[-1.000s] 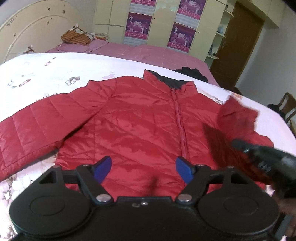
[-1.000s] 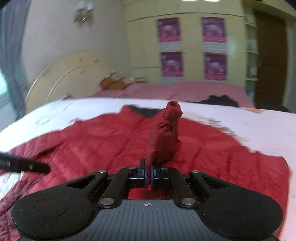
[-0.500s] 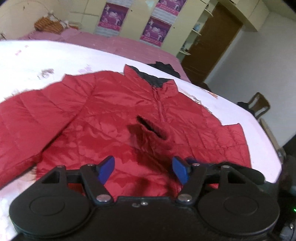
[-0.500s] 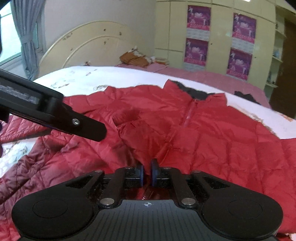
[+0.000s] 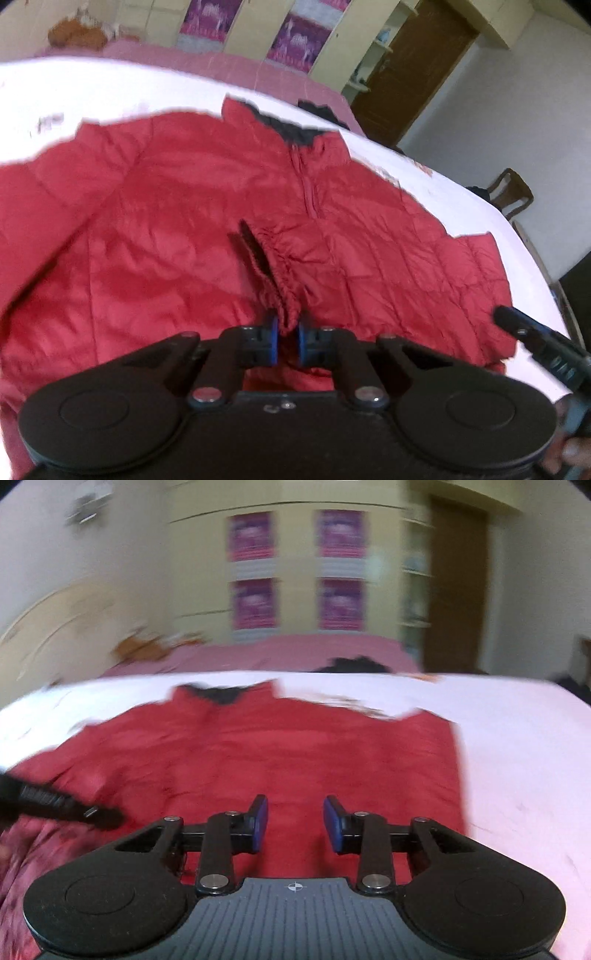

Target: Fold large clothes

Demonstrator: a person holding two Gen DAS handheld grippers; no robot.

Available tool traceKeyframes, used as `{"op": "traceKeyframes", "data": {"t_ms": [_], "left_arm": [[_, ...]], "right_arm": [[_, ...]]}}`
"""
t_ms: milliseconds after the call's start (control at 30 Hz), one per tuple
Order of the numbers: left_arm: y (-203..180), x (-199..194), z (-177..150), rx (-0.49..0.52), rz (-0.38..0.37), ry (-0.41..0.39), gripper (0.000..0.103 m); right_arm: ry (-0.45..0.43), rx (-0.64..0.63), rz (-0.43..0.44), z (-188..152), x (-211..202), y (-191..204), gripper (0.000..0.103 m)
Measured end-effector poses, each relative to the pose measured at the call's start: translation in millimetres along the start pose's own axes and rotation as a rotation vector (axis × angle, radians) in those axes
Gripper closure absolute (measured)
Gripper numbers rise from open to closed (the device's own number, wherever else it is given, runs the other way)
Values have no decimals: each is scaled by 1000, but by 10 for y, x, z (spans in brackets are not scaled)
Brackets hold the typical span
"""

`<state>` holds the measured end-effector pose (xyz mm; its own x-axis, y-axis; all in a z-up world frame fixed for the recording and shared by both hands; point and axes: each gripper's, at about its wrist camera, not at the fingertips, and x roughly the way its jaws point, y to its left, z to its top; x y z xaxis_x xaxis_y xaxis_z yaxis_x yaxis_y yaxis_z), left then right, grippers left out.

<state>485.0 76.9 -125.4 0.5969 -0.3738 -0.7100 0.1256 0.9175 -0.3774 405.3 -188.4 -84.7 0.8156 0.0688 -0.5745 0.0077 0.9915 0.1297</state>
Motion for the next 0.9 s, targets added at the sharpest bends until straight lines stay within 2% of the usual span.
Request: {"op": "traceKeyframes", "data": {"t_ms": [100, 200, 267, 333, 367, 400, 533, 667, 733, 767, 867, 900], "left_arm": [[57, -228, 129, 27, 46, -122, 95], [343, -426, 229, -9, 116, -171, 95], [552, -475, 221, -28, 162, -162, 95], [642, -462, 180, -29, 169, -139, 95], [639, -443, 153, -14, 178, -131, 95], [621, -420, 129, -1, 187, -125, 95], [646, -341, 73, -35, 199, -119, 95], [646, -244, 79, -30, 208, -105, 95], [665, -268, 37, -28, 206, -96, 95], [663, -248, 29, -29, 202, -89, 95], [630, -237, 20, -7, 199, -75, 94], [626, -259, 27, -5, 195, -74, 90]], "right_arm": [[-15, 102, -66, 71, -79, -290, 69], [-14, 143, -88, 127, -40, -437, 69], [-10, 149, -92, 130, -29, -471, 69], [4, 152, -83, 123, -2, -494, 72], [22, 157, -64, 121, 44, -509, 92], [42, 160, -59, 113, 56, -510, 96], [88, 192, -42, 127, 162, -599, 96], [93, 118, -39, 160, 293, -547, 96], [191, 90, -112, 103, 558, -581, 96], [228, 116, -109, 68, 655, -634, 96], [192, 126, -94, 124, 565, -675, 96], [165, 130, -80, 156, 500, -672, 96]]}}
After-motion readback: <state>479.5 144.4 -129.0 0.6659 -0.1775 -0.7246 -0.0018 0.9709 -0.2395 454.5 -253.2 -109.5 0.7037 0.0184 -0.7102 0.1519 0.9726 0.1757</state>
